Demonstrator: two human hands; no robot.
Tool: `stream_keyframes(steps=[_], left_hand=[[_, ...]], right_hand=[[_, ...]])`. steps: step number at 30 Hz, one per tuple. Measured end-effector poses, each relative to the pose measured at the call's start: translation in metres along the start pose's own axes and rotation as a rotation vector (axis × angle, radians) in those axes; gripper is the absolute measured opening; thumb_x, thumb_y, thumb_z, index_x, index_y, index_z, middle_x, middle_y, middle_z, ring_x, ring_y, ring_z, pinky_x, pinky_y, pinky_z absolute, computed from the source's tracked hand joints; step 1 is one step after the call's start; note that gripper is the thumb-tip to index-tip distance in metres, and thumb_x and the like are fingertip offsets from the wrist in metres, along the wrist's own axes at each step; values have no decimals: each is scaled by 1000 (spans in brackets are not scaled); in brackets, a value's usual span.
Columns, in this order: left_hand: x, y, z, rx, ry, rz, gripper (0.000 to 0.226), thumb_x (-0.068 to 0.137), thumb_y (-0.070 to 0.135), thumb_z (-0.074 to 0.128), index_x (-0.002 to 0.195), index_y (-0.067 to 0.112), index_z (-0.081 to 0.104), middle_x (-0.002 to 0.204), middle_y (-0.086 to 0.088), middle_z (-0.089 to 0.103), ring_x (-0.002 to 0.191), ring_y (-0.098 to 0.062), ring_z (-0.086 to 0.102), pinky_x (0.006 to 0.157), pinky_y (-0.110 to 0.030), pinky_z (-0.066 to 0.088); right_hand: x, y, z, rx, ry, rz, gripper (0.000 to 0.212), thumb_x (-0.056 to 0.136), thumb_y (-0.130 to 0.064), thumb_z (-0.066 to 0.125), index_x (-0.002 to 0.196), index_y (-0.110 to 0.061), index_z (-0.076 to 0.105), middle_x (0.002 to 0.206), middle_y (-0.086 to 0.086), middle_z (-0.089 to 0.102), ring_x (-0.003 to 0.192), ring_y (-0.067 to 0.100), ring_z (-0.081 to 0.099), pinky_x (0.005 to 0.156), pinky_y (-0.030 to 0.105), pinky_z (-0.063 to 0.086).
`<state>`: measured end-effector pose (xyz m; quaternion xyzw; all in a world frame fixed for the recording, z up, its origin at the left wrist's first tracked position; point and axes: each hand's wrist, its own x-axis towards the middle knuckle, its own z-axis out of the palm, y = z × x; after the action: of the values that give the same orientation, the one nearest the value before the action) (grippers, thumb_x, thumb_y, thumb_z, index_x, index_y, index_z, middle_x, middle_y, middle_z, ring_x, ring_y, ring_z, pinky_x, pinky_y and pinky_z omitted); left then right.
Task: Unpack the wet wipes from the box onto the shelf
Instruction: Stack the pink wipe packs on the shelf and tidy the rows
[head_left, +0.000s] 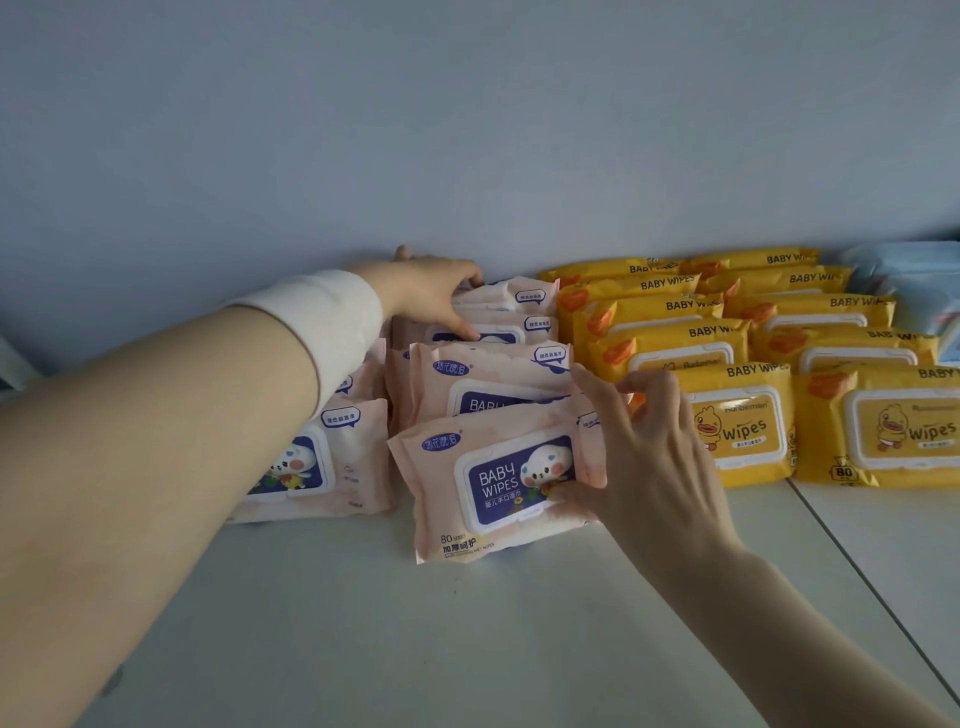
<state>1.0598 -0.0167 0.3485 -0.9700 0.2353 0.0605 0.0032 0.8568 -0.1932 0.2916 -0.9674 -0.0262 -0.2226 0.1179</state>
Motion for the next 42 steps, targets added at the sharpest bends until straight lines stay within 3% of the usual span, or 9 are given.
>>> stream_keyframes(steps=[4, 7, 17, 22, 27, 31, 34, 38, 42], left_hand=[[-7, -3, 5, -210, 88, 89, 62, 73, 34, 76, 121, 20, 40, 130, -2, 52, 122, -22, 46, 105, -40, 30], [-7, -8, 9, -151, 149, 177, 40, 75, 37, 73, 107, 26, 53, 118, -3, 54, 114, -25, 43, 99, -40, 36], [-6, 2, 10, 34, 153, 97, 30, 85, 46, 59, 97, 21, 70, 124, -4, 56, 123, -25, 39, 99, -41, 38], [-8, 4, 7, -145, 201, 68, 19, 83, 36, 65, 83, 18, 72, 114, -3, 64, 117, -23, 46, 93, -32, 40], [-14, 5, 4, -224, 222, 76, 18, 83, 36, 65, 75, 21, 64, 117, -1, 59, 109, -19, 54, 98, -38, 40], [-13, 3, 7, -249, 283, 95, 20, 85, 31, 64, 80, 12, 66, 129, 2, 56, 120, -17, 50, 103, -35, 36], [-22, 10, 2, -317, 221, 118, 27, 92, 28, 55, 101, 6, 66, 143, -3, 45, 135, -14, 37, 102, -18, 27], [-54, 30, -12, -540, 40, 258, 38, 94, 31, 46, 131, 25, 51, 154, 7, 24, 139, -2, 21, 106, -9, 18], [-89, 40, -4, -290, -127, 267, 72, 80, 49, 59, 144, 35, 28, 153, 17, 23, 140, -3, 20, 105, -14, 17]], right_hand=[[1, -1, 1, -44, 28, -4, 104, 25, -38, 93, 119, -8, 60, 96, 21, 57, 82, 37, 59, 59, 40, 53], [0, 0, 2, -46, 34, -11, 104, 25, -38, 93, 119, -8, 59, 97, 20, 57, 81, 36, 59, 58, 39, 53], [1, 3, 5, -52, 54, -41, 104, 27, -39, 94, 119, -10, 56, 97, 19, 57, 81, 35, 59, 56, 38, 53], [0, 3, 6, -29, 82, -36, 102, 25, -33, 95, 117, -10, 58, 95, 21, 57, 78, 37, 59, 53, 38, 53], [3, 2, 13, 9, 130, -36, 99, 30, -30, 95, 119, -11, 56, 96, 22, 55, 80, 37, 57, 52, 37, 52], [11, 0, 23, 32, 128, -8, 96, 38, -25, 94, 122, -16, 49, 102, 22, 52, 84, 38, 54, 55, 39, 52], [12, 2, 25, 53, 127, -20, 93, 43, -24, 93, 125, -16, 49, 107, 23, 50, 88, 39, 54, 59, 41, 52], [9, 4, 23, 86, 130, -60, 90, 47, -27, 91, 127, -13, 53, 113, 27, 49, 95, 43, 54, 68, 47, 55], [6, 6, 22, 126, 102, -115, 77, 51, -23, 90, 120, -13, 57, 120, 28, 45, 95, 44, 56, 59, 46, 57]])
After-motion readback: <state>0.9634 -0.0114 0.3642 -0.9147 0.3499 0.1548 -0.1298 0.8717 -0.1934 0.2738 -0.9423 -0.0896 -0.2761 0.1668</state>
